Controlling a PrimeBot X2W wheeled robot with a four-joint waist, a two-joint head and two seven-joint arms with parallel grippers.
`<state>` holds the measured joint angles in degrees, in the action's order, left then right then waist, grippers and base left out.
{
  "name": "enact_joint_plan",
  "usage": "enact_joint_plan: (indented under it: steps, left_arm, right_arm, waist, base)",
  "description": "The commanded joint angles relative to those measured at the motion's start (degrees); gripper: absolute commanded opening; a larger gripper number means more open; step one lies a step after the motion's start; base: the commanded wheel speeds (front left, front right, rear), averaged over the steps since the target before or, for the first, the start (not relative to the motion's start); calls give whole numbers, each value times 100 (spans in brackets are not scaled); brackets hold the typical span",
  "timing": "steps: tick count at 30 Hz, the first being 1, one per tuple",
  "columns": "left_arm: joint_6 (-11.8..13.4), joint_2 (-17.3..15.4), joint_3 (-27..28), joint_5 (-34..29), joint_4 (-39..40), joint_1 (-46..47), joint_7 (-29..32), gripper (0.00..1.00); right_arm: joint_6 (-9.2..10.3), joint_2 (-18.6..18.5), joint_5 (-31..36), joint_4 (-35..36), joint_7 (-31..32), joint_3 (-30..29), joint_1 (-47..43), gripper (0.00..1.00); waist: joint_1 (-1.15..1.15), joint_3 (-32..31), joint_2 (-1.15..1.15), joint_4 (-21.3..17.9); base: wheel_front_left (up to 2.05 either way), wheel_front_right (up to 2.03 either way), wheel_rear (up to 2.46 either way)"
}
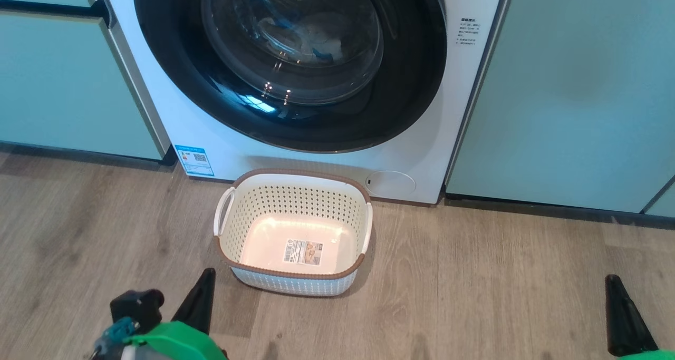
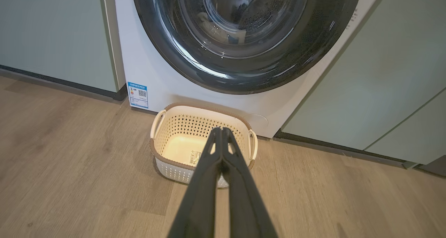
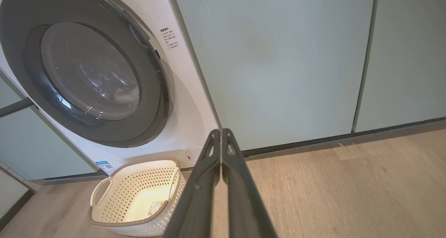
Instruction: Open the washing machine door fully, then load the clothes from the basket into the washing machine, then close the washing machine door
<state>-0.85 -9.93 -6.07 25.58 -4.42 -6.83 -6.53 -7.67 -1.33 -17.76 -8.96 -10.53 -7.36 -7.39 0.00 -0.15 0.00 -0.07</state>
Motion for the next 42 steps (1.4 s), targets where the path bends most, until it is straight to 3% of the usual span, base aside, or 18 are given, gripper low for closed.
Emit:
enact_joint_plan:
  steps: [1,42]
  left_arm:
    - [-36,-31,99,157,145,266,32,0]
    - [-265,217,495,2543,-259,642,473,0]
  right_arm:
    - [2,-35,-190,145,33,-21,261,0]
    - [8,-78,-2827,-89,639,18,658,0]
  waist:
    - [0,0,0,0]
    - [0,12,0,3]
  base:
    - [0,0,0]
    - [0,0,0]
